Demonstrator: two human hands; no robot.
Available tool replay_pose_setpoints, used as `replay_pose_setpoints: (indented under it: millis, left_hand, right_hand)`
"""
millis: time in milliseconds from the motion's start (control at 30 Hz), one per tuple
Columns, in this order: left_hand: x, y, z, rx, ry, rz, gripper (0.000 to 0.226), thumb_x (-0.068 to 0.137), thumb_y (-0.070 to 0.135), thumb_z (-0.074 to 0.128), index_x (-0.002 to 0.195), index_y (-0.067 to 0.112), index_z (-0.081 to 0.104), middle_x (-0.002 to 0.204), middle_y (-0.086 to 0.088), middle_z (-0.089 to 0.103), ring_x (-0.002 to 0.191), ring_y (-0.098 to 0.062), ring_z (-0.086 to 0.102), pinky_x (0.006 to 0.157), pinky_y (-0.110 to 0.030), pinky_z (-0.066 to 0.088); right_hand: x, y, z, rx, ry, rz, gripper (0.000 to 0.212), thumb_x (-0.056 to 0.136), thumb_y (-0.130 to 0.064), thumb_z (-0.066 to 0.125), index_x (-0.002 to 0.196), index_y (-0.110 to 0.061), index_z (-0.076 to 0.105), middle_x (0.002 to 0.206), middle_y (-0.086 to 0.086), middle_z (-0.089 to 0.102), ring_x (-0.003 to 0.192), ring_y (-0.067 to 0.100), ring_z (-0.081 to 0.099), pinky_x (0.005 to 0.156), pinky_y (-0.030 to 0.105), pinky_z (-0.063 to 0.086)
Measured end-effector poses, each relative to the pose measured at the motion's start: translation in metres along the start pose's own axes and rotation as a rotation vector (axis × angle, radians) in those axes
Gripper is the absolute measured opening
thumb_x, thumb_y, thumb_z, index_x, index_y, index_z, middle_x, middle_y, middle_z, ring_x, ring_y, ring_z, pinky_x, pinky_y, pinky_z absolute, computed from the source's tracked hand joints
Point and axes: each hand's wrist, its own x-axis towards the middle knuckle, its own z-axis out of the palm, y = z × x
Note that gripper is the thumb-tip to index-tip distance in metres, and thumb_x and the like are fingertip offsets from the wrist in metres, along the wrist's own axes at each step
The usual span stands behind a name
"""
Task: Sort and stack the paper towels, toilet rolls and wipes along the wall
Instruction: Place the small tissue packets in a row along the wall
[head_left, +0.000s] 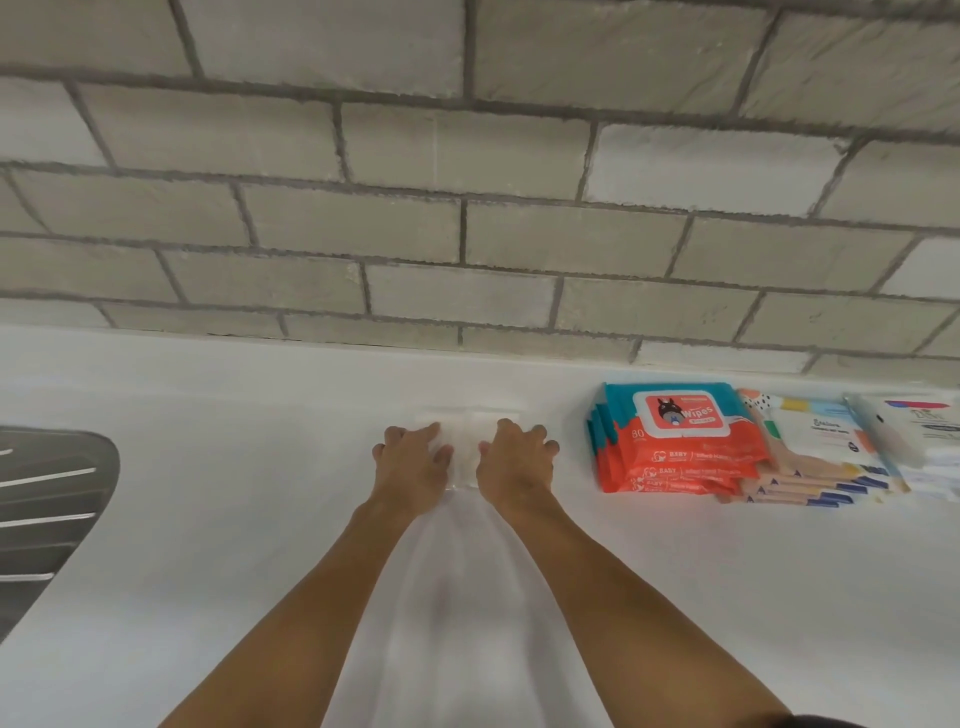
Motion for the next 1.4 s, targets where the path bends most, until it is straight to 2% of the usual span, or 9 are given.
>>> replay_pose_setpoints:
  millis: [300,467,567,667,833,967,1233,1400]
  left_hand:
    - [0.005,-0.054,-0.029,0.027,0.016,-0.03,0.035,0.103,0.029,0.04,0.13,0.015,0.056,0.119,-0.013,0.064,0.123,-0.031,0.047,0.1,-0.036,0.036]
    - [0.007,-0.081,-0.047,0.018,0.048,-0.034,0.037,0.103,0.027,0.041,0.133,0.011,0.055,0.124,-0.017,0.061,0.13,-0.031,0.04,0.103,-0.034,0.029]
    - [0.014,-0.101,-0.055,0.024,0.033,-0.025,0.039,0.103,0.029,0.04,0.138,0.017,0.051,0.129,-0.015,0.059,0.133,-0.029,0.037,0.105,-0.035,0.027]
    - [0.022,-0.121,-0.065,0.012,0.02,-0.006,0.041,0.103,0.03,0.04,0.142,0.019,0.049,0.127,-0.014,0.062,0.133,-0.029,0.039,0.105,-0.036,0.026]
    - [0.028,-0.152,-0.084,0.01,0.027,-0.004,0.042,0.102,0.03,0.042,0.142,0.018,0.049,0.125,-0.013,0.063,0.133,-0.031,0.041,0.107,-0.036,0.028]
    - [0.028,-0.174,-0.099,-0.016,0.049,-0.04,0.044,0.102,0.03,0.045,0.144,0.019,0.047,0.138,-0.013,0.056,0.139,-0.029,0.035,0.111,-0.034,0.024]
    - [0.032,-0.205,-0.118,-0.035,0.053,-0.1,0.053,0.101,0.032,0.045,0.151,0.016,0.034,0.141,-0.018,0.051,0.137,-0.031,0.034,0.111,-0.034,0.02]
    - [0.034,-0.215,-0.121,0.002,0.025,-0.069,0.053,0.102,0.032,0.043,0.15,0.012,0.034,0.145,-0.015,0.049,0.139,-0.03,0.033,0.111,-0.033,0.018]
  right_hand:
    - [-0.012,-0.05,0.021,0.02,-0.061,-0.055,0.028,0.101,-0.025,0.047,0.125,-0.01,0.051,0.129,0.017,0.042,0.116,0.033,0.042,0.088,0.033,0.043]
    - [-0.011,-0.081,0.028,0.068,-0.161,-0.038,0.031,0.092,-0.01,0.052,0.123,-0.008,0.052,0.131,0.016,0.04,0.119,0.034,0.04,0.081,0.029,0.036]
    - [-0.012,-0.096,0.033,0.076,-0.19,-0.038,0.036,0.088,-0.009,0.053,0.124,-0.009,0.052,0.131,0.015,0.04,0.118,0.035,0.042,0.084,0.028,0.038]
    - [-0.014,-0.108,0.039,0.101,-0.199,-0.047,0.041,0.089,-0.01,0.054,0.13,-0.01,0.05,0.133,0.016,0.039,0.12,0.036,0.042,0.094,0.029,0.039]
    - [-0.017,-0.131,0.054,0.129,-0.198,-0.085,0.046,0.091,-0.012,0.056,0.136,-0.011,0.046,0.134,0.015,0.039,0.123,0.034,0.044,0.093,0.028,0.039]
    - [-0.019,-0.152,0.07,0.161,-0.178,-0.124,0.036,0.095,-0.018,0.054,0.129,-0.01,0.052,0.13,0.014,0.044,0.118,0.033,0.049,0.089,0.027,0.04]
    - [-0.022,-0.179,0.087,0.232,-0.183,-0.168,0.049,0.095,-0.023,0.057,0.14,-0.009,0.041,0.135,0.015,0.041,0.127,0.031,0.04,0.096,0.03,0.038]
    - [-0.02,-0.177,0.09,0.205,-0.194,-0.211,0.051,0.096,-0.026,0.057,0.142,-0.01,0.04,0.134,0.015,0.041,0.129,0.03,0.039,0.096,0.03,0.04]
